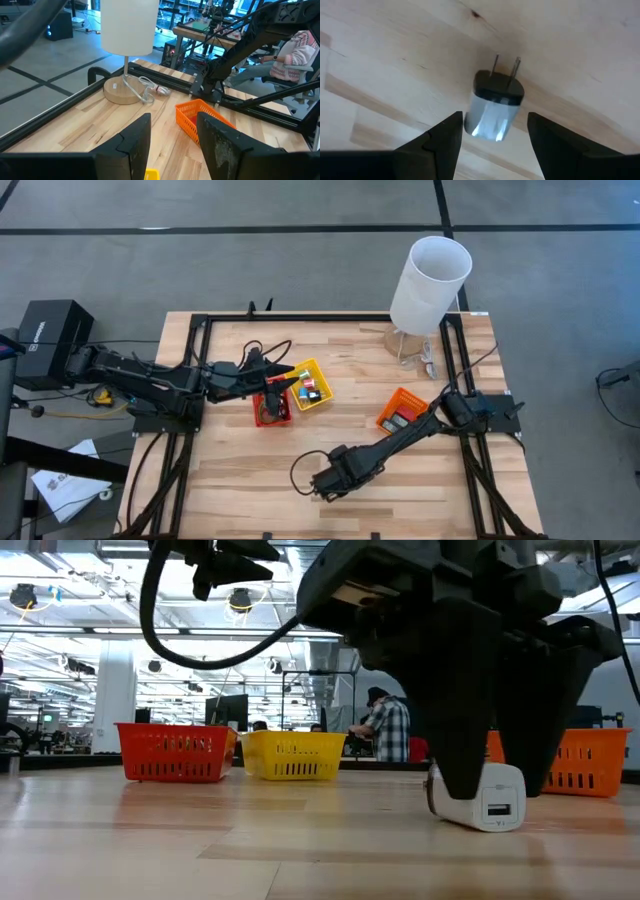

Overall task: Pick & Place Office items
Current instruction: Put the white charger adapter into the yellow bin

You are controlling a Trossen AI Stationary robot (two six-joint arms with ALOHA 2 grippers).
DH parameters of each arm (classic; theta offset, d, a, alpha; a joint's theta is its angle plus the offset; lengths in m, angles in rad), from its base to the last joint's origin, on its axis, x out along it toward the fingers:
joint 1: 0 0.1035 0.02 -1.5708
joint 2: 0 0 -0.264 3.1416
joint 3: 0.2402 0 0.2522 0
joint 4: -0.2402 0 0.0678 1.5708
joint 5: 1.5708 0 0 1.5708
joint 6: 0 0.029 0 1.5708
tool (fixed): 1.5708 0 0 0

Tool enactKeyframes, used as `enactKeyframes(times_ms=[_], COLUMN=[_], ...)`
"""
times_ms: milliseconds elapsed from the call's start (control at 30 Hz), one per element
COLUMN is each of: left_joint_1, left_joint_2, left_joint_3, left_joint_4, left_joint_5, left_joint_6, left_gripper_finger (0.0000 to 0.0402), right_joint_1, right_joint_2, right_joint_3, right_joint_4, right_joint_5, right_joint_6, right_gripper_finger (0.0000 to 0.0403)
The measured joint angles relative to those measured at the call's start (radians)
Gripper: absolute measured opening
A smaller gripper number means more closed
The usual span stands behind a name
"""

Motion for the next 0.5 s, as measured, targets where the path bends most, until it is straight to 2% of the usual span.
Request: enactKeyframes(times_ms=[500], left_joint_1=[0.000], left_joint_2=[0.000], left_joint_3=[0.000], left_joint_4=[0.007], left_joint_5=[0.000], left_joint_6=[0.000], left_gripper_finger=[0.0154], right_joint_1=[-0.017], right_joint_2=[0.000], right_joint_3=[-0.045], right_joint_4=[0.058], right_joint_5=[0.027], right_joint_6=[0.056], right_gripper_finger=[0.0208])
